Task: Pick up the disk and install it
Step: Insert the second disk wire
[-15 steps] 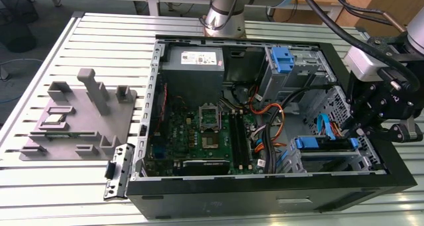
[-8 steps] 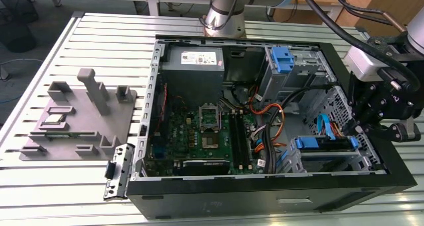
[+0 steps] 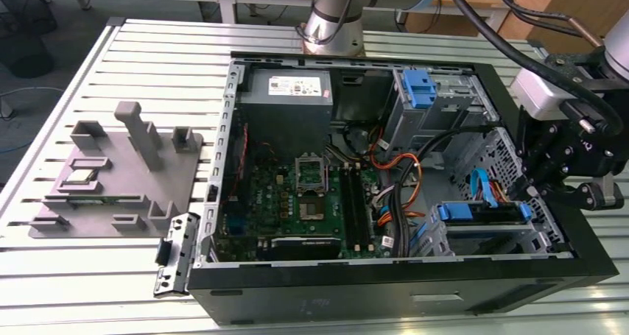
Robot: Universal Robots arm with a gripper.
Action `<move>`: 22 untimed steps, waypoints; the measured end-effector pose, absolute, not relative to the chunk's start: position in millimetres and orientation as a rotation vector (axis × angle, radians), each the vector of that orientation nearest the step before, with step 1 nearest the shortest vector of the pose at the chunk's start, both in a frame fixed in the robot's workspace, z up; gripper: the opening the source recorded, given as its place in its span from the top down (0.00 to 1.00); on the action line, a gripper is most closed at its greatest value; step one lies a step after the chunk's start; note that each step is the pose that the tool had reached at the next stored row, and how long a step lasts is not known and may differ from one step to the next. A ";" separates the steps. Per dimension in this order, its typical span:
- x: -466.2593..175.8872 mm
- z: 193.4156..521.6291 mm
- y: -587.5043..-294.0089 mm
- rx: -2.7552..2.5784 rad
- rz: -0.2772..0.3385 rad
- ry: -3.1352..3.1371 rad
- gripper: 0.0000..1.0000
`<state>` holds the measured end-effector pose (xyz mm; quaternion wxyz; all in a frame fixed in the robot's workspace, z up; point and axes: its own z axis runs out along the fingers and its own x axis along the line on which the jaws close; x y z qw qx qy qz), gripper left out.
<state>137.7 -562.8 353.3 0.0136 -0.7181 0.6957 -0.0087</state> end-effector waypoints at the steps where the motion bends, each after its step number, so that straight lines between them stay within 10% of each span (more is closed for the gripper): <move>1: 137.7 353.2 -562.8 -2.228 -0.027 2.176 0.90; 22: 138.2 352.8 -562.8 -2.226 0.010 2.211 0.90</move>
